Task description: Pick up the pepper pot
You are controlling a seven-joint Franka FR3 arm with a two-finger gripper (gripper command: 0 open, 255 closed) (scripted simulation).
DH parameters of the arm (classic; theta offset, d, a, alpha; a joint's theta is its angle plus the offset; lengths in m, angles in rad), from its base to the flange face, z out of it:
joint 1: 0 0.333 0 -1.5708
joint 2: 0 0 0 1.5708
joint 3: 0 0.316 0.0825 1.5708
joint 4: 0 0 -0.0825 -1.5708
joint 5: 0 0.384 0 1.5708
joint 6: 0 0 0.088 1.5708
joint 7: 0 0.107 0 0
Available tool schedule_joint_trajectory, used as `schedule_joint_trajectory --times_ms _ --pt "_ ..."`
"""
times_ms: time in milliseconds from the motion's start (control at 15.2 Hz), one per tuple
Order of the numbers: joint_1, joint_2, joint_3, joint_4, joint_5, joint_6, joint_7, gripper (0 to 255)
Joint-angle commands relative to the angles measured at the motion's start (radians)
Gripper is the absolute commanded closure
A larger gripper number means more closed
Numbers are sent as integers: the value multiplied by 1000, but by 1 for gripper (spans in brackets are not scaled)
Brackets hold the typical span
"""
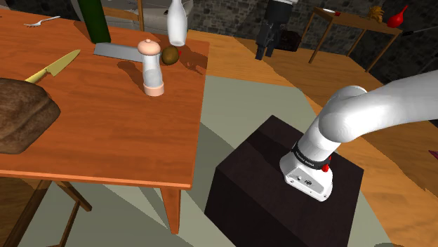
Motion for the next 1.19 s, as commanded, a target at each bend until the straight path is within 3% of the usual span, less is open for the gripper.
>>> schedule_joint_trajectory --times_ms 0,594,1122 --pt "0 0 0 0 0 0 0 0" --pt "76 266 119 196 34 134 56 0" --pt "122 510 217 433 0 194 119 0"
